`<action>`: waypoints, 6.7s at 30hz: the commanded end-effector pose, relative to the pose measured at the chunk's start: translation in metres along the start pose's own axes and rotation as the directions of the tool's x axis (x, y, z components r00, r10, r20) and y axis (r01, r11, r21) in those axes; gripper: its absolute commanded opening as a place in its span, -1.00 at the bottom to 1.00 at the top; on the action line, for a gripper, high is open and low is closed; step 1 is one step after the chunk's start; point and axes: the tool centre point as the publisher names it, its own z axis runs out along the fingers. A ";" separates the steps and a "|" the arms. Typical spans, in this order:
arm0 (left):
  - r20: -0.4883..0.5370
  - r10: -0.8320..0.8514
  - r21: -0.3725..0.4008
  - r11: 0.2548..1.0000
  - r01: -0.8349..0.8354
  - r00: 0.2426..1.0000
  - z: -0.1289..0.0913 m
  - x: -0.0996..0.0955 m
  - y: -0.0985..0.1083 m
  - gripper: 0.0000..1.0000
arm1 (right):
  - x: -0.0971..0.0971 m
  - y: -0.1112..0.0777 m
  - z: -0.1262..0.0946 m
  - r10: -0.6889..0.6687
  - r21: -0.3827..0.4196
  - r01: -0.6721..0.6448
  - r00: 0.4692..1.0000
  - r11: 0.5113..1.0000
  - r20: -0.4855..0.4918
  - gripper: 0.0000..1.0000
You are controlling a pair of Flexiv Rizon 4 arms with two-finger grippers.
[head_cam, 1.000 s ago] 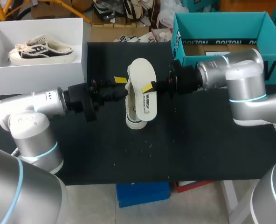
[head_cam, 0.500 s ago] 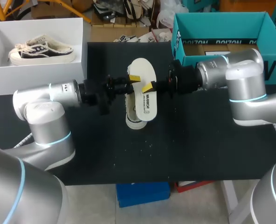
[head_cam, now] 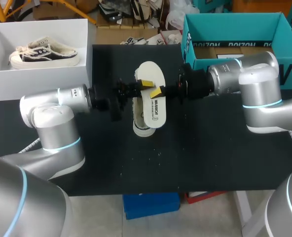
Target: Take the shoe out of the shoebox, open the shoe tongue, remove and reinsert the insole, then place the shoe into the shoebox
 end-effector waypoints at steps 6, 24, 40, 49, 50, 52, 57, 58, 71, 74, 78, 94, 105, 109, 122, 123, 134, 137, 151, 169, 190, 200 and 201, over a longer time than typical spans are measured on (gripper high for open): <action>0.000 0.004 -0.006 1.000 -0.004 1.000 0.005 0.002 -0.001 -1.00 | 0.000 0.001 0.001 0.001 0.002 -0.001 1.000 1.000 0.002 -1.00; -0.147 -0.068 -0.047 0.997 0.062 0.987 -0.033 -0.003 -0.023 -1.00 | -0.003 -0.009 -0.023 0.103 -0.061 -0.094 0.982 0.994 0.159 1.00; -0.349 -0.161 -0.103 0.986 0.134 0.923 -0.080 -0.007 -0.072 -1.00 | 0.007 -0.049 -0.063 0.251 -0.288 -0.146 0.895 0.946 0.369 1.00; -0.359 -0.168 -0.074 0.986 0.151 0.918 -0.092 -0.015 -0.090 -1.00 | 0.019 -0.066 -0.080 0.277 -0.365 -0.122 0.869 0.923 0.410 1.00; -0.359 -0.170 -0.070 0.985 0.155 0.918 -0.093 -0.016 -0.092 -1.00 | 0.021 -0.068 -0.081 0.274 -0.366 -0.118 0.871 0.923 0.408 1.00; -0.361 -0.168 -0.062 0.986 0.156 0.917 -0.095 -0.017 -0.096 -1.00 | 0.021 -0.068 -0.081 0.274 -0.366 -0.118 0.871 0.923 0.408 1.00; -0.358 -0.167 -0.042 0.986 0.163 0.919 -0.098 -0.018 -0.101 -1.00 | 0.021 -0.068 -0.081 0.274 -0.366 -0.118 0.871 0.923 0.408 1.00; -0.354 -0.163 -0.035 0.986 0.161 0.921 -0.098 -0.018 -0.102 -1.00 | 0.021 -0.068 -0.081 0.274 -0.366 -0.118 0.871 0.923 0.408 1.00; -0.349 -0.186 0.030 0.977 0.209 0.919 -0.092 -0.015 -0.110 -1.00 | 0.032 -0.066 -0.066 -0.024 -0.108 0.200 0.562 0.974 0.827 1.00; -0.360 -0.190 0.037 0.975 0.217 0.913 -0.092 -0.013 -0.112 -1.00 | 0.032 -0.066 -0.066 -0.024 -0.108 0.200 0.562 0.974 0.827 1.00; -0.372 -0.193 0.040 0.974 0.224 0.908 -0.092 -0.012 -0.113 -1.00 | 0.032 -0.066 -0.066 -0.024 -0.108 0.200 0.562 0.974 0.827 1.00; -0.382 -0.200 0.049 0.971 0.236 0.902 -0.091 -0.009 -0.116 -1.00 | 0.035 -0.084 -0.059 -0.168 -0.001 0.412 0.373 0.911 0.913 1.00; -0.386 -0.202 0.057 0.969 0.242 0.900 -0.088 -0.006 -0.117 -1.00 | 0.030 -0.109 -0.063 -0.213 0.024 0.513 0.313 0.858 0.925 1.00; -0.387 -0.203 0.059 0.968 0.244 0.899 -0.088 -0.005 -0.117 -1.00 | 0.026 -0.122 -0.067 -0.230 0.028 0.572 0.284 0.820 0.931 1.00; -0.391 -0.204 0.059 0.968 0.245 0.898 -0.087 -0.005 -0.117 -1.00 | 0.016 -0.138 -0.077 -0.257 0.036 0.648 0.249 0.761 0.934 1.00; -0.392 -0.204 0.058 0.968 0.245 0.897 -0.087 -0.005 -0.117 -1.00 | 0.016 -0.140 -0.077 -0.258 0.037 0.651 0.247 0.758 0.934 1.00; -0.392 -0.212 0.068 0.964 0.258 0.895 -0.090 -0.008 -0.122 -1.00 | 0.015 -0.146 -0.080 -0.271 0.061 0.651 0.226 0.756 0.936 1.00; -0.392 -0.212 0.068 0.964 0.258 0.895 -0.090 -0.008 -0.122 -1.00 | 0.015 -0.146 -0.080 -0.271 0.061 0.651 0.226 0.756 0.936 1.00; -0.364 -0.324 0.246 0.871 0.426 0.873 -0.093 -0.004 -0.124 -1.00 | 0.015 -0.146 -0.080 -0.271 0.061 0.651 0.226 0.756 0.936 1.00; -0.457 -0.280 0.506 0.699 0.506 0.844 -0.103 -0.023 -0.121 -1.00 | 0.015 -0.146 -0.080 -0.271 0.061 0.651 0.226 0.756 0.936 1.00; -0.651 -0.269 0.336 0.737 0.587 0.710 -0.100 0.009 -0.109 -1.00 | 0.015 -0.146 -0.080 -0.271 0.061 0.651 0.226 0.756 0.936 1.00; -0.648 -0.264 0.331 0.747 0.577 0.714 -0.099 0.009 -0.109 -1.00 | 0.015 -0.146 -0.080 -0.271 0.061 0.651 0.226 0.756 0.936 1.00; -0.648 -0.264 0.331 0.747 0.577 0.714 -0.099 0.009 -0.109 -1.00 | 0.015 -0.146 -0.080 -0.271 0.061 0.651 0.226 0.756 0.936 1.00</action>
